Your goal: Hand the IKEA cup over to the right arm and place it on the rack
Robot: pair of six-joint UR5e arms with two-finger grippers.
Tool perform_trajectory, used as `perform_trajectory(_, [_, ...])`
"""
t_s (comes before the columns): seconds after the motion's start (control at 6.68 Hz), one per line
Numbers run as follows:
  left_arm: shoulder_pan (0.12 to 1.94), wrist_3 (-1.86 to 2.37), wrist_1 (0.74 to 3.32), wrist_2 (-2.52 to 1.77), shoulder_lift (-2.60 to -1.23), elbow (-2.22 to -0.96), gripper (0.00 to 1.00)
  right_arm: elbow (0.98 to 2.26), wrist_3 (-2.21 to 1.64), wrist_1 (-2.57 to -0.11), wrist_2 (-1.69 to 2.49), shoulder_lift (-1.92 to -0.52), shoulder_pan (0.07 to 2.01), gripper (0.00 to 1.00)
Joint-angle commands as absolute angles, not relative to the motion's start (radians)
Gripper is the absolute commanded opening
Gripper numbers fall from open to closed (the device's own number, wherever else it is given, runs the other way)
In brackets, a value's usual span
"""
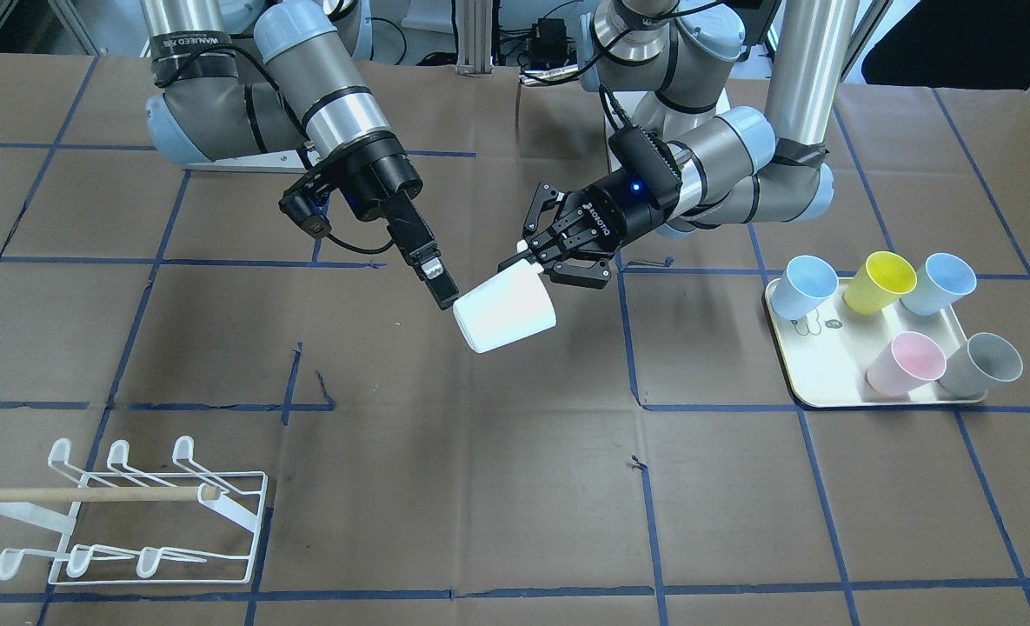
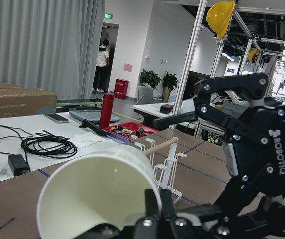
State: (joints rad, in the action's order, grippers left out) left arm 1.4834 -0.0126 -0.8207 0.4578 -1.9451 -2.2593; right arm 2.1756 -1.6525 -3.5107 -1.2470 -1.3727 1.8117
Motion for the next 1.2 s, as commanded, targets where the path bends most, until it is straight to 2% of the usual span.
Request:
perform_trajectory(0.0, [1.483,-0.012,-0.821,0.459,-1.945,-2.258,0.09,2.117,-1.657,-3.493,-1.285,-1.338,1.851,0.99])
perform_trajectory(0.6, [1.483,-0.012,-0.821,0.459,-1.945,-2.256,0.09,2.042,-1.669,-3.493,-1.285,-1.26,1.865,0.99])
perform_trajectory(1.05, [1.483,-0.014,-0.822,0.457,-1.945,-2.256,0.1,2.039,-1.669,-3.493,-1.285,-1.249,1.876,0.99])
